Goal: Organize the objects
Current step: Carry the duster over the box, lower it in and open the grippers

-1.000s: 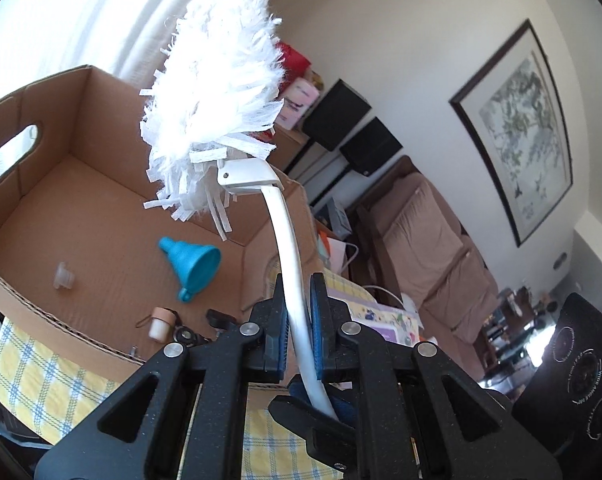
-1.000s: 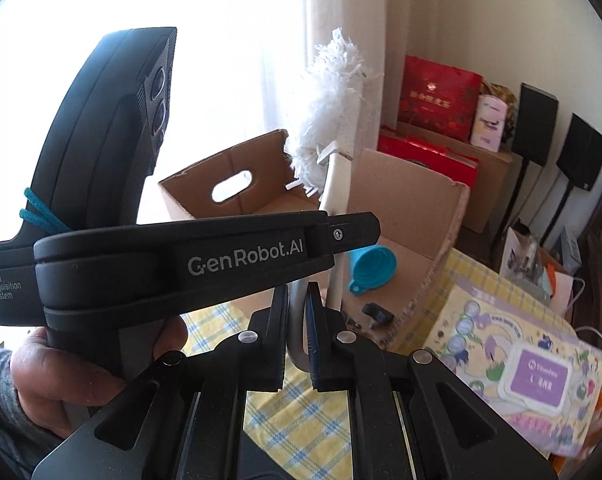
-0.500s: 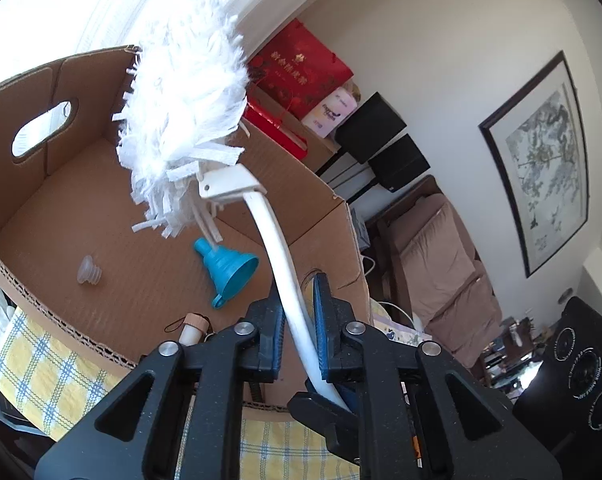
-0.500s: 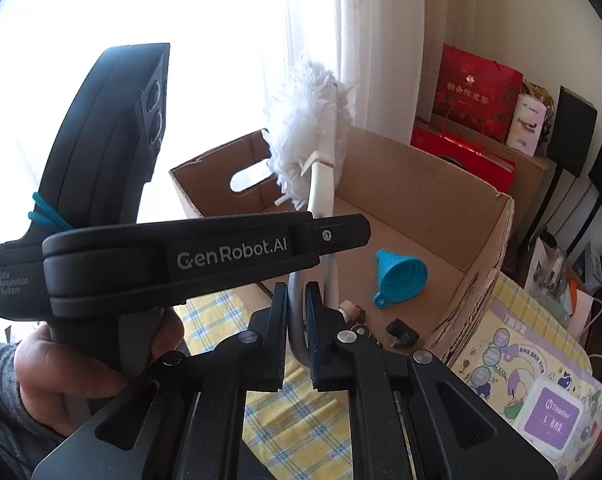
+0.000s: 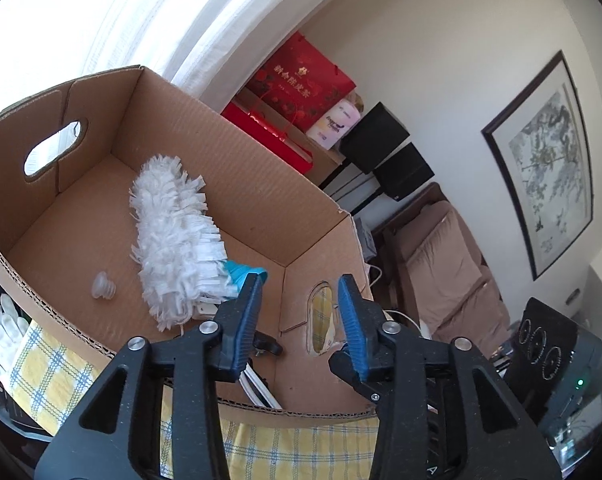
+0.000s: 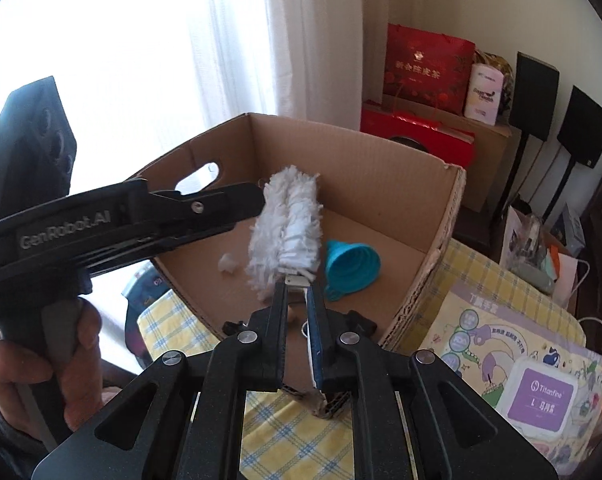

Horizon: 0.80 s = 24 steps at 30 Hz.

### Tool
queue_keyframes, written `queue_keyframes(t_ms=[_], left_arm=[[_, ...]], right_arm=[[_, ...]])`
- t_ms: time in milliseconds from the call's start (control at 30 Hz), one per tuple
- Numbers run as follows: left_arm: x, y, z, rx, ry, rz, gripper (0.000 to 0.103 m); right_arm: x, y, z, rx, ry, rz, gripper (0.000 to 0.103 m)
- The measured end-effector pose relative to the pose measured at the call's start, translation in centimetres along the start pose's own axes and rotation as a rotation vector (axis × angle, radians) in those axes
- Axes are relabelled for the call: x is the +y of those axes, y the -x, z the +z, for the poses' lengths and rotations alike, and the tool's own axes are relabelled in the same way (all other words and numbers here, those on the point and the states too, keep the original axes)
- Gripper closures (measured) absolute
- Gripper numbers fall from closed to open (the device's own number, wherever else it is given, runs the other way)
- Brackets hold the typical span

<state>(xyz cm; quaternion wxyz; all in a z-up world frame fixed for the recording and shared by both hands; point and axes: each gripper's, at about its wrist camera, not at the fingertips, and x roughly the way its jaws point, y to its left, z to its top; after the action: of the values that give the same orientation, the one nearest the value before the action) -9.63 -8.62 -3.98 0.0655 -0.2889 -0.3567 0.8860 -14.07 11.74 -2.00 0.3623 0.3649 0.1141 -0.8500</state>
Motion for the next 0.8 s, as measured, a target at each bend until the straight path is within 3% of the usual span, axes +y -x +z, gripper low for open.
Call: queue_keyframes(t_ms=[133,200,267,400,533,600,800], left_arm=[[-1.2,0.0,-0.2,0.001,-0.066,0.027,0.042],[-1.5,0.1,-0.4,-0.001,-0.078,0.03,0.032],[-1.7,0.2,-0.5,-0.001,-0.089,0.038,0.029],[-2.0,0.4,-0.5,-0.001,-0.108,0.057,0.019],[-2.5,0.4,-0.4,0.016,-0.142,0.075,0.018],[-2.8,0.5,-0.6,0.022,-0.168,0.083,0.009],[-4.5,0.8,-1.1,0.032,-0.25,0.104,0.008]], right_arm=[[-0.3,1.0,-0.4,-0.022,-0.026,0.002,0.092],[-0.6,1.8,-0.6,-0.038,-0.044,0.001,0.082],[-0.6,2.6,-0.8,-0.055,-0.055,-0.01,0.066],[-1.1,4.0,-1.1,-0.079,-0.081,-0.029,0.058],[-1.6,5.1,-1.6,-0.096,-0.097,-0.065,0.047],[-2.0,5.7,-1.9,-0.106,-0.116,-0.081,0.042],[-3.8,7.6,-2.8,-0.141,-0.188,-0.117,0.033]])
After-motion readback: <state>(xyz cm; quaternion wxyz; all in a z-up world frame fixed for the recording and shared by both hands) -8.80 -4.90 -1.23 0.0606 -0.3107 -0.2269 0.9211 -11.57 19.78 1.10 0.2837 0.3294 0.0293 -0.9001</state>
